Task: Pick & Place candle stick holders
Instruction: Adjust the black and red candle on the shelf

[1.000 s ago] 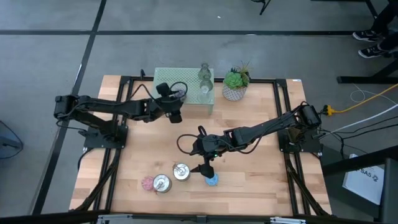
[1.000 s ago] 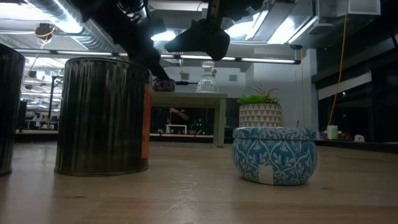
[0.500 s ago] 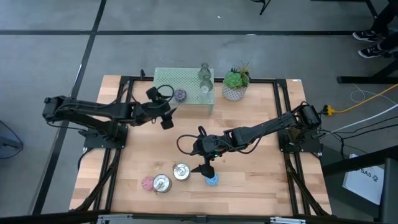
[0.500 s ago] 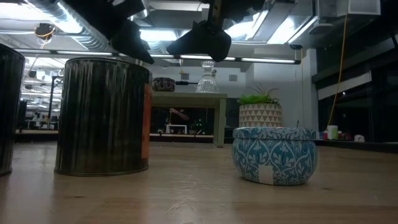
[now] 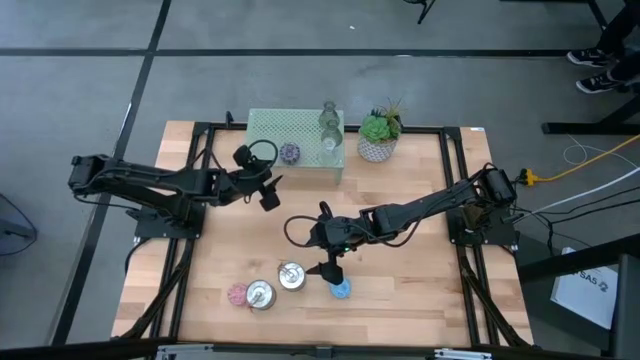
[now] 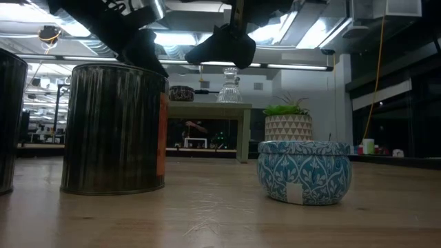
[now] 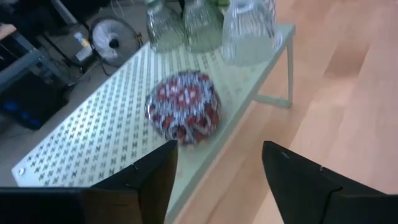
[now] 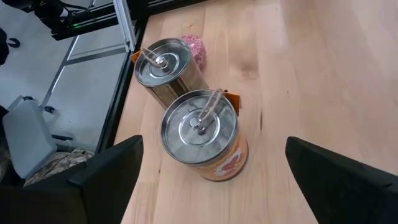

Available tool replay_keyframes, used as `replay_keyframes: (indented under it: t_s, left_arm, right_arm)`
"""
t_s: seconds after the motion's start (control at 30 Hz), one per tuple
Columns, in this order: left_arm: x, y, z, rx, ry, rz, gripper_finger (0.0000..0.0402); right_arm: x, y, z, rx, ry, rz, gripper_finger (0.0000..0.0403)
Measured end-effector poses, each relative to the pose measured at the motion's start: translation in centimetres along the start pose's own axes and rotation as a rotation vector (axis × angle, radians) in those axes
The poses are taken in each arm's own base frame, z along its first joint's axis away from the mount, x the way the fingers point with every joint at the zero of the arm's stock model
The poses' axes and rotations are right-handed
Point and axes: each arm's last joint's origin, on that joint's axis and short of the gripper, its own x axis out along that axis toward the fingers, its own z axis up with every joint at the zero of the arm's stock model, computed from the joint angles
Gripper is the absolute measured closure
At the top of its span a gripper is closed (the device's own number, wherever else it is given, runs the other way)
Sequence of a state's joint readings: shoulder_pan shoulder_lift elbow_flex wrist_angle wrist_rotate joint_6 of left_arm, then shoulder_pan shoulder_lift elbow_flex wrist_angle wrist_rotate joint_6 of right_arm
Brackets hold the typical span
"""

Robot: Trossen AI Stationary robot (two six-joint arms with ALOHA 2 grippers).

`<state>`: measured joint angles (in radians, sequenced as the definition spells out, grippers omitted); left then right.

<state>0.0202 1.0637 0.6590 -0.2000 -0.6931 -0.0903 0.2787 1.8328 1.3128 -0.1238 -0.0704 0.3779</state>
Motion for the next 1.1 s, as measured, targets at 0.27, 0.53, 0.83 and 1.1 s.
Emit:
replay_keyframes:
  t_s: [0.27,0.53,0.83,1.1]
  left_arm:
    - [1.8,-0.1,-0.4,0.032,0.042,0.038,0.0248]
    - [3.4,-0.4,-0.3,0.020,0.034,0.033,0.0293]
    - [3.5,-0.1,0.1,-0.006,-0.004,0.041,0.0311]
    - [4.7,1.7,0.1,-0.084,0.017,0.033,0.0332]
  right_arm:
    - [0.0,0.0,0.0,0.000,0.000,0.000,0.0011]
    - [0.0,0.0,0.0,0.000,0.000,0.000,0.0011]
    - [0.0,0.0,0.0,0.000,0.001,0.000,0.0011]
    - [0.0,0.0,0.0,0.000,0.000,0.000,0.0011]
